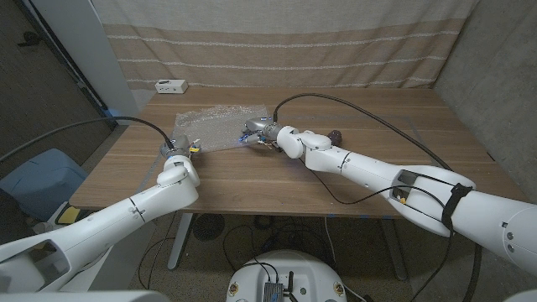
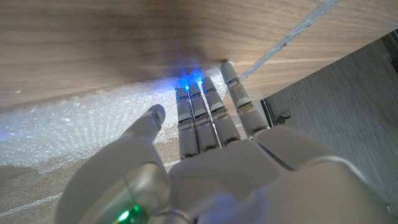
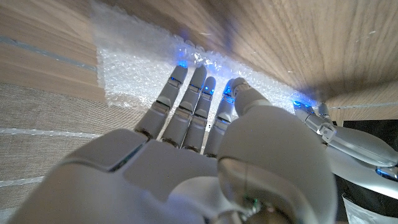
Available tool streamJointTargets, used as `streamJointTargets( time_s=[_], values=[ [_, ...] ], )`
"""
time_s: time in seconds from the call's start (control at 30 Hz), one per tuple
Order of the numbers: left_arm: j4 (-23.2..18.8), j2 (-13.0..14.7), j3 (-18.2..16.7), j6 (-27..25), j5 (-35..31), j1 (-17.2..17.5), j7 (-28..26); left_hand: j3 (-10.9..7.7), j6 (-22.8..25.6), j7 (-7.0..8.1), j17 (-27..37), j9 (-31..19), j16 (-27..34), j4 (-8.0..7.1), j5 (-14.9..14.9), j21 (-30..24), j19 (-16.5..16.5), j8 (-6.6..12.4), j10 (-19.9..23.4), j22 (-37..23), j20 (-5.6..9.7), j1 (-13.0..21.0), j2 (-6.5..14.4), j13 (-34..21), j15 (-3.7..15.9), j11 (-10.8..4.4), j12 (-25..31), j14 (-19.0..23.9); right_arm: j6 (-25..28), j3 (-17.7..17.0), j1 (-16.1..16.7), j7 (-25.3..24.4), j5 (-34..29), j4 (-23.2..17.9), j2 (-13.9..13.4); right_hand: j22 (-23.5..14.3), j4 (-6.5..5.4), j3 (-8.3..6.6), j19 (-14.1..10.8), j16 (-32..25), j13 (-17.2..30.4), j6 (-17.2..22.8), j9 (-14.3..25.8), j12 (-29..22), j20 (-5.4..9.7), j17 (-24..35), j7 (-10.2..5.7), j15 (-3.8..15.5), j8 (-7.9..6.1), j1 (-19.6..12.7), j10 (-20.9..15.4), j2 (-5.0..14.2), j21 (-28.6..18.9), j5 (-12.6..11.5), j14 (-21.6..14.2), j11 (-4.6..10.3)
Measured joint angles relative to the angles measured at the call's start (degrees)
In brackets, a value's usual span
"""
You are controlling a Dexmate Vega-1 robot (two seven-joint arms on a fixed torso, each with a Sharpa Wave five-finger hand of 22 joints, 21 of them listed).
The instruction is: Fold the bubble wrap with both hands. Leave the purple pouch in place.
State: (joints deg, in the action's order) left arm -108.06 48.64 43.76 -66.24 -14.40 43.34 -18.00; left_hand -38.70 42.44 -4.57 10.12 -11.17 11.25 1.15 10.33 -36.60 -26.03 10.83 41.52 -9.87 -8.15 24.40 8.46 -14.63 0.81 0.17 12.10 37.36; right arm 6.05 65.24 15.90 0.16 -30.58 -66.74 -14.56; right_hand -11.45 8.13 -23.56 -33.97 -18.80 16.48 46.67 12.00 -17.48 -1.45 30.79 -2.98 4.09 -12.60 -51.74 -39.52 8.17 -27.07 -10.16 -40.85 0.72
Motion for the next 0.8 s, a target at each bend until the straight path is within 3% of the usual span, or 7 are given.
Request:
streamJointTargets(
  time_s=[0.23, 0.4, 0.5, 0.63, 0.8],
  values=[
    [0.03, 0.38, 0.55, 1.30, 0.30, -0.48, -1.05, -1.06, 1.63, 1.03, -0.28, 0.41, 0.22, 0.54, 0.00, 0.71, 0.01, 0.63, 1.76, 0.00, -0.01, -0.30, 0.30, 0.62, 0.69, -0.89, 0.41, 2.01, 0.00, -1.79, 1.28, -0.48, 0.53, -2.10, -1.27, 0.00, 0.00, 0.00, 0.00, 0.39, 0.00, 0.00, 0.00, 0.00, 0.00, 0.00, 0.00, 0.00, 0.00, 0.23, -0.28, 0.23, -0.28, 0.00, 0.00, -0.28],
    [-0.19, 0.58, 0.87, 3.12, -0.56, -0.53, -3.26, -2.16, 2.25, 1.63, -0.28, 0.21, 0.22, 1.64, 0.27, 1.49, 0.45, 0.95, 2.49, -0.15, -0.45, -0.30, 0.30, 1.05, 1.51, -1.61, 0.66, 3.40, -0.52, -3.13, 2.39, -1.48, 1.22, -3.12, -2.13, -0.01, 0.00, 0.00, 1.09, 2.94, -0.26, -5.23, 0.01, 2.51, -0.25, -0.82, -0.85, -0.40, 1.85, 0.71, 4.96, -0.25, -0.42, 0.00, 3.19, 0.32],
    [-1.24, 0.69, 0.11, 4.92, -1.60, 1.30, -5.73, -2.40, 1.93, 2.10, -0.19, 0.25, 0.52, 3.10, 0.27, 1.90, 0.75, 0.42, 2.69, -0.14, -0.75, 0.35, -0.35, 1.29, 1.98, -1.80, 0.77, 3.99, -2.69, -3.93, 2.98, -3.98, 2.49, -3.60, -2.71, 0.27, 0.00, 0.00, 3.61, 5.50, -0.53, -10.74, 0.01, 4.65, -0.81, -1.82, -1.10, -0.72, 2.46, 1.98, 9.86, -1.52, -0.03, 0.00, 7.21, 0.48],
    [-1.64, 0.33, -0.70, 6.35, -3.50, 2.44, -8.99, -0.93, -2.43, 3.95, 0.61, 0.25, 0.66, 5.58, 0.28, 2.50, 1.81, -0.50, 1.13, -0.41, -0.93, 1.56, -1.56, 1.27, 2.57, -3.06, -0.05, 3.12, -3.82, -4.53, 3.38, -4.21, 2.89, -3.95, -3.35, 0.54, 0.23, 0.23, 7.98, 7.90, -0.80, -19.14, 0.01, 6.47, -1.73, -3.12, -1.02, -1.28, 2.67, 3.51, 16.14, -3.06, 1.67, 0.00, 13.04, 0.19],
    [-2.08, -0.36, -1.48, 7.76, -6.53, 3.87, -13.02, 0.99, -8.38, 5.50, 1.23, 0.25, 0.39, 7.46, 0.27, 3.58, 3.25, -1.17, -3.37, -0.42, -0.93, 2.14, -2.10, 0.64, 2.72, -3.71, -0.67, -0.65, -5.58, -5.25, 3.52, -3.33, 3.72, -4.28, -4.35, 0.80, 0.72, -0.26, 13.00, 8.44, -1.06, -23.71, -0.23, 6.67, -2.91, -4.48, -0.91, -1.52, 2.67, 3.86, 19.83, -4.17, 4.03, 0.00, 17.99, -0.13]
  ],
)
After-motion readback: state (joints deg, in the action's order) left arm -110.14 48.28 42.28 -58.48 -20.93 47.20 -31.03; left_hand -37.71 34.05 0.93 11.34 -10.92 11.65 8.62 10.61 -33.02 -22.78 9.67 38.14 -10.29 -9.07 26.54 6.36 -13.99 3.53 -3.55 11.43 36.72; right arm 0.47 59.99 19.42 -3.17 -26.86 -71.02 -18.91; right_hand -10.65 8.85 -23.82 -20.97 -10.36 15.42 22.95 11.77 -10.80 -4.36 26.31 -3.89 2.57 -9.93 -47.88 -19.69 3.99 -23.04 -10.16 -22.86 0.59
